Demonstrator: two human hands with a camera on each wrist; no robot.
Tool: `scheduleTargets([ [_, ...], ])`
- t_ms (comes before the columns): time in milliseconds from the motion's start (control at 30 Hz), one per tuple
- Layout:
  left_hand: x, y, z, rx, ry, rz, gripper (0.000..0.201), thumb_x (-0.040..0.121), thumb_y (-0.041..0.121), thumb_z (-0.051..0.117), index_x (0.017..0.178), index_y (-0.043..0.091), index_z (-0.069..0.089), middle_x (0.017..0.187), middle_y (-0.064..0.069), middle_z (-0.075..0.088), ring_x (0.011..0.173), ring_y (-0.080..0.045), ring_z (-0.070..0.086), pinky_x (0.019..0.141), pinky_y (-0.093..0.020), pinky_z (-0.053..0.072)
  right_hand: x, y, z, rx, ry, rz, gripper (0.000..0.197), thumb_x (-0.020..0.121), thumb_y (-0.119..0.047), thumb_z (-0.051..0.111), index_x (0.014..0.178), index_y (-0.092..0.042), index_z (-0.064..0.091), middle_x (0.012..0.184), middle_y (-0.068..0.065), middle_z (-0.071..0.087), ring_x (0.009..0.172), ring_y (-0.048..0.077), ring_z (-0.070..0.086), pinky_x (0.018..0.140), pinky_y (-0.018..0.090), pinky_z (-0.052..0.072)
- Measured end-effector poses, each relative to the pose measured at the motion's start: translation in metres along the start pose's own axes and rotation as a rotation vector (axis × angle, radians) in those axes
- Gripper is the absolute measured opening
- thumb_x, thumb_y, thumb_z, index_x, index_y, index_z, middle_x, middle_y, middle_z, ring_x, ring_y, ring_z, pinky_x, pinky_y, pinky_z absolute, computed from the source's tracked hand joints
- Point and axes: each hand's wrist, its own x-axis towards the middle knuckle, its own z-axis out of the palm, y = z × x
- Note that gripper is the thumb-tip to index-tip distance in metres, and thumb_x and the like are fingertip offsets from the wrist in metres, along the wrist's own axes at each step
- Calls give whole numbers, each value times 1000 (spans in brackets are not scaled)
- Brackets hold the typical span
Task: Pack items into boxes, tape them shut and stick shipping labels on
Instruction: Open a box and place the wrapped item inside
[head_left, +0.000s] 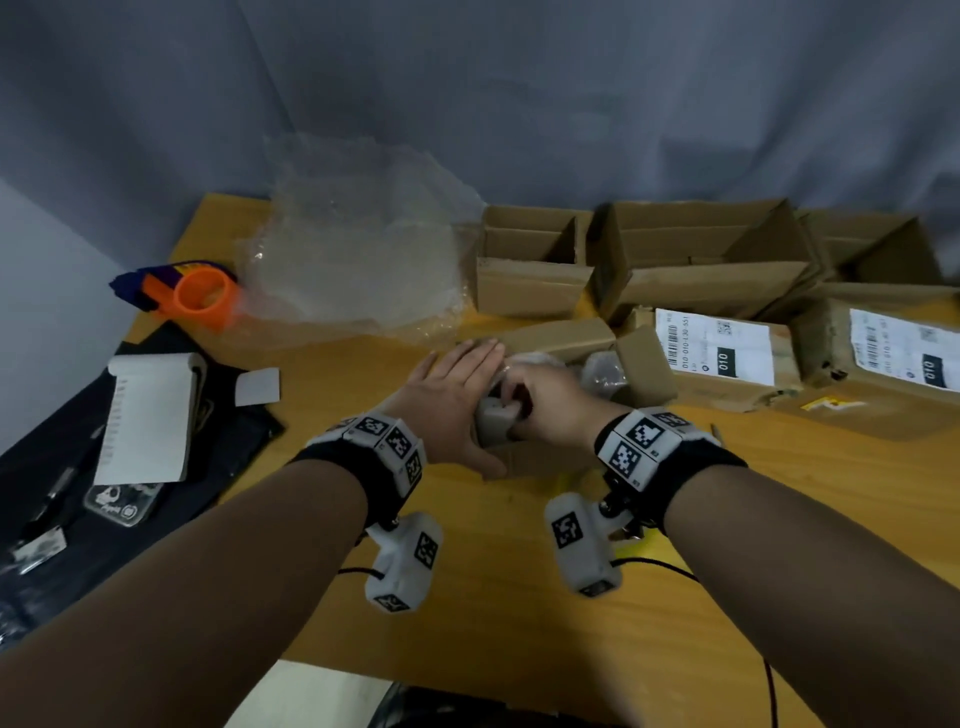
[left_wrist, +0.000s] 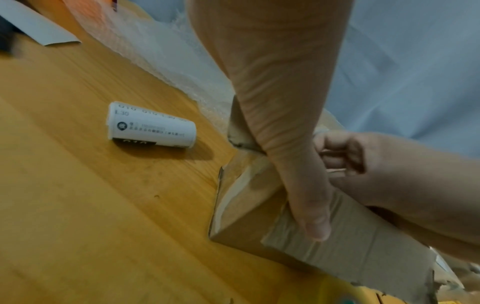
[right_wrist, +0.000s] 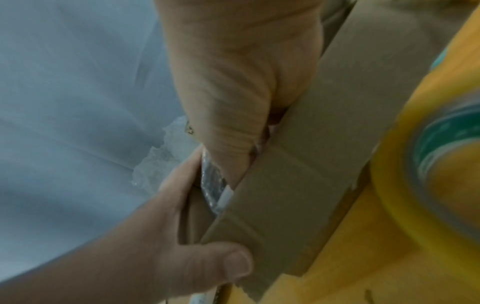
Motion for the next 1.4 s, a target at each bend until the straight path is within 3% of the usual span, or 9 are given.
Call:
scheduleTargets([
  [267, 11, 10, -28, -27, -119, -23, 133, 59, 80, 62, 150, 19, -13, 159, 3, -14, 146, -16, -11, 117, -45, -7, -46, 8, -40, 89, 215, -34, 33, 76, -18, 75, 106, -18, 63, 109, 1, 64, 103, 15, 59, 91, 29, 47],
  [367, 9, 17, -40, -168, -49, -54, 117, 62, 83, 55, 152, 24, 7, 160, 3, 4, 147, -16, 0, 116, -53, -5, -57, 15, -42, 187, 255, -25, 37, 75, -15, 76, 109, -17, 62, 107, 1, 66, 100, 13, 60, 89, 29, 50],
  [467, 2, 22, -55, -316, 106, -41, 87, 63, 77, 53, 138, 35, 41, 146, 7, 39, 137, -17, 29, 115, -50, 15, -66, 13, -42, 333, 274, -89, 36, 75, -9, 76, 108, -16, 63, 101, 1, 67, 94, 14, 64, 88, 36, 54],
  [567, -9, 19, -70, -560, 113, -11, 51, 80, 47, 68, 122, 21, 56, 120, 3, 62, 111, -15, 57, 100, -45, 43, -71, 1, -44, 480, 292, -131, 36, 80, -7, 73, 113, -12, 60, 105, 5, 67, 98, 19, 64, 90, 36, 54],
  [833, -43, -5, -77, -849, 396, -209, 31, 88, 31, 65, 111, 13, 53, 105, 0, 63, 93, -14, 61, 80, -28, 53, -72, -23, -52, 122, 261, -139, 51, 87, -25, 66, 134, -21, 46, 115, -5, 56, 107, 12, 55, 95, 30, 47],
  [967, -61, -19, -61, -1103, 477, -336, 28, 92, 24, 60, 114, 9, 51, 99, -4, 62, 81, -13, 64, 70, -20, 54, -78, 4, -44, -240, -32, 61, 48, 89, -37, 61, 133, -26, 47, 130, 0, 53, 115, 20, 53, 99, 40, 45],
  [1067, -69, -23, -43, -1133, 506, -417, 23, 93, 24, 59, 110, 11, 52, 93, 1, 61, 78, -15, 64, 73, -24, 54, -82, 16, -29, -426, -175, 88, 45, 90, -37, 60, 132, -26, 48, 128, 3, 56, 113, 22, 54, 98, 37, 43],
  [1233, -71, -14, -25, -1084, 545, -464, 22, 93, 27, 58, 109, 12, 52, 93, 0, 62, 76, -13, 63, 70, -27, 55, -76, 18, -4, -444, 25, 156, 30, 93, -31, 55, 121, -21, 58, 116, 10, 60, 106, 27, 56, 90, 34, 45],
  [1400, -62, 2, -42, -1109, 707, -414, 23, 95, 32, 52, 112, 17, 45, 96, 3, 60, 76, -10, 60, 73, -30, 51, -86, -4, -21, -435, 280, -33, 12, 97, -21, 46, 106, -21, 55, 92, -3, 59, 93, 21, 58, 70, 28, 39],
])
